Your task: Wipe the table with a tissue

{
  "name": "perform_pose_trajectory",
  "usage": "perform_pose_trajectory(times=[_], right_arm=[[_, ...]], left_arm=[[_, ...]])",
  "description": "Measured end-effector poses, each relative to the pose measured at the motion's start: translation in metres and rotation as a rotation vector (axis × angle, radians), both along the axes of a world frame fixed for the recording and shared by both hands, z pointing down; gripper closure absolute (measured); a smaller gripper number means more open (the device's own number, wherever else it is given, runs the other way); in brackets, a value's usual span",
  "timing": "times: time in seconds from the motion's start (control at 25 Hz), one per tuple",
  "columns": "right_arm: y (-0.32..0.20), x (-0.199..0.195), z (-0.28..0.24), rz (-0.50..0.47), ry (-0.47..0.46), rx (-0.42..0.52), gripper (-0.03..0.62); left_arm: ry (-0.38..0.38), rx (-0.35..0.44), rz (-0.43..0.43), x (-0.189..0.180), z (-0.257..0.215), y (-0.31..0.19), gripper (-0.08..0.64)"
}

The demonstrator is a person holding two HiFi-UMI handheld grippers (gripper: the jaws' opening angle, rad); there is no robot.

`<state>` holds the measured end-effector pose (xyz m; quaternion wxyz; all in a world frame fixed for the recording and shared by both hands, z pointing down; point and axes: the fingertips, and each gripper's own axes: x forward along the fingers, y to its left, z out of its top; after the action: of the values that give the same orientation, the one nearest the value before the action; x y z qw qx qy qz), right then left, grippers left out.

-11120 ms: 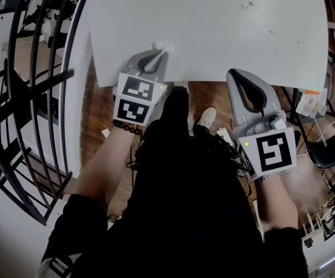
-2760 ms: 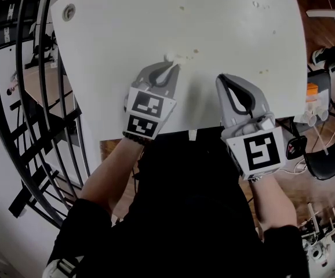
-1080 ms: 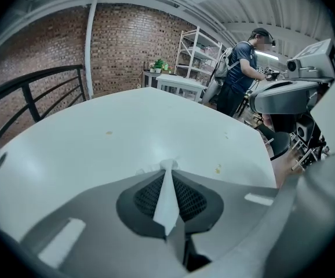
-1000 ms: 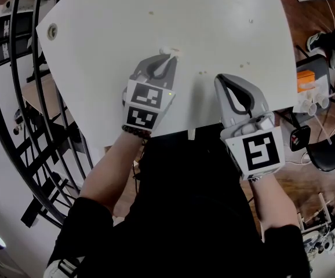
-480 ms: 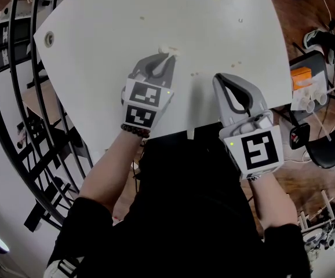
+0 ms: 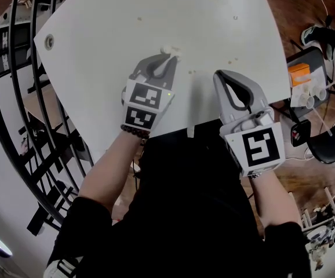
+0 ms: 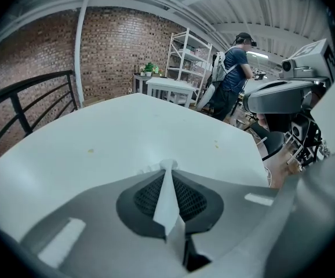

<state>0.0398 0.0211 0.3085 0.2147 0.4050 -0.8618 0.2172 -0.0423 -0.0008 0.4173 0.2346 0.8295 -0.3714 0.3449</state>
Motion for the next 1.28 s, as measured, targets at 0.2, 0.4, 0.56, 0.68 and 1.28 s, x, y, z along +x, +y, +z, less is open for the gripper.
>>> perform_pose_trajectory(times=[0.2, 0.4, 0.56, 0.68, 1.28], right_arm=[[0.005, 0.002, -0.002, 0.021, 0.004, 0.007, 0.604], [0.013, 0.004, -0.002, 0.061, 0.016, 0.008, 0.604], [0.017, 0.011, -0.003, 0.098, 0.024, 0.015, 0.604], [0.021, 0.016, -0.002, 0.122, 0.031, 0.013, 0.604], [0.055, 0.017, 0.004, 0.245, 0.068, 0.018, 0.604]], left_arm=[[0.011, -0.003, 0.045, 0.008, -0.001, 0.011, 0.537], [0.030, -0.016, 0.098, 0.018, 0.002, 0.027, 0.537], [0.042, -0.027, 0.134, 0.026, 0.006, 0.037, 0.537], [0.048, -0.033, 0.159, 0.032, 0.007, 0.041, 0.537], [0.053, -0.027, 0.238, 0.044, 0.018, 0.054, 0.538]])
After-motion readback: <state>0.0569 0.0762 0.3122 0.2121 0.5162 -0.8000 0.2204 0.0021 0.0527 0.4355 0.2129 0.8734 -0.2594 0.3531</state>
